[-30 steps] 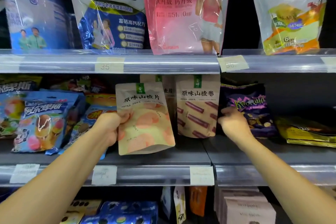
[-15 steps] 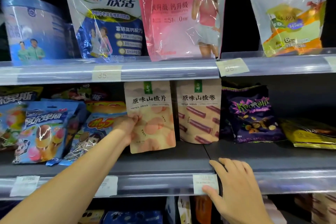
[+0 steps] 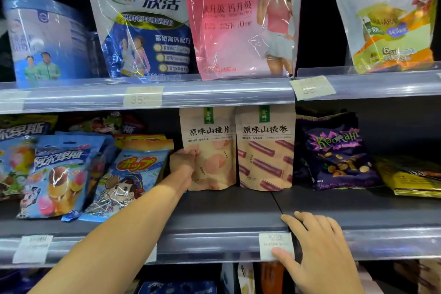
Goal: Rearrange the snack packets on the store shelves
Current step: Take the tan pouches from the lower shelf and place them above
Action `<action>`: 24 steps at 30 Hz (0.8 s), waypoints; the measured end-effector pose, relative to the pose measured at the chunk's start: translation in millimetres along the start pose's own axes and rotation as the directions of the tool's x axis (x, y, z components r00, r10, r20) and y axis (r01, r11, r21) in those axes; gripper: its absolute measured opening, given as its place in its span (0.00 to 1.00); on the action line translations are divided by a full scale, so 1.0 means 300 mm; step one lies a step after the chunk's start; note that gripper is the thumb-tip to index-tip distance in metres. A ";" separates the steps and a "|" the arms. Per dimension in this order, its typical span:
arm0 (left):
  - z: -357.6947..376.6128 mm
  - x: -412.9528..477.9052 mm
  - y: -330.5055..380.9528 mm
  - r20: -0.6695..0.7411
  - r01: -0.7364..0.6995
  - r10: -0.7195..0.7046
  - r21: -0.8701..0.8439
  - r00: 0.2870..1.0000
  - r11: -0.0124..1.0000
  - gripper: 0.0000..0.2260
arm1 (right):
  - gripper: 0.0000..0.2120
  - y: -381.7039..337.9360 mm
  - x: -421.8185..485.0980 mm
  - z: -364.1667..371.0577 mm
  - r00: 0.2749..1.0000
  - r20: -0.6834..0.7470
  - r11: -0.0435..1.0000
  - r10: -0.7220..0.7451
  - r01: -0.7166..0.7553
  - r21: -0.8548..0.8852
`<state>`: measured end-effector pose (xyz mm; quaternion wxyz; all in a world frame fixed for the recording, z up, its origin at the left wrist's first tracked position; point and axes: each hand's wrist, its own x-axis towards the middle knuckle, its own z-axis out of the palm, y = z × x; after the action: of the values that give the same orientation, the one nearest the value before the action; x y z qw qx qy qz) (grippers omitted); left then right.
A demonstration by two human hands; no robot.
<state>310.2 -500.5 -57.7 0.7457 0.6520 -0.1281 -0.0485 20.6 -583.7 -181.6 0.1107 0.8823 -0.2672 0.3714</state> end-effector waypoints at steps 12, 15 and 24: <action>-0.020 0.025 0.015 0.154 0.054 -0.051 -0.011 0.987 0.998 0.06 | 0.33 0.007 -0.002 0.016 0.999 -0.037 1.000 -0.011 0.011 0.019; -0.022 0.030 0.027 0.116 0.029 -0.027 -0.019 0.993 0.999 0.07 | 0.34 0.004 0.000 0.014 0.999 -0.043 1.000 -0.008 0.009 0.025; -0.016 0.047 0.029 0.133 0.053 -0.044 -0.062 0.990 0.997 0.10 | 0.31 -0.003 -0.003 -0.004 1.000 0.006 1.000 -0.018 0.018 0.011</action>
<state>324.3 -497.9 -48.0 0.7551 0.6257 -0.1596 -0.1136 19.9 -582.2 -181.5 0.1082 0.8863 -0.2575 0.3693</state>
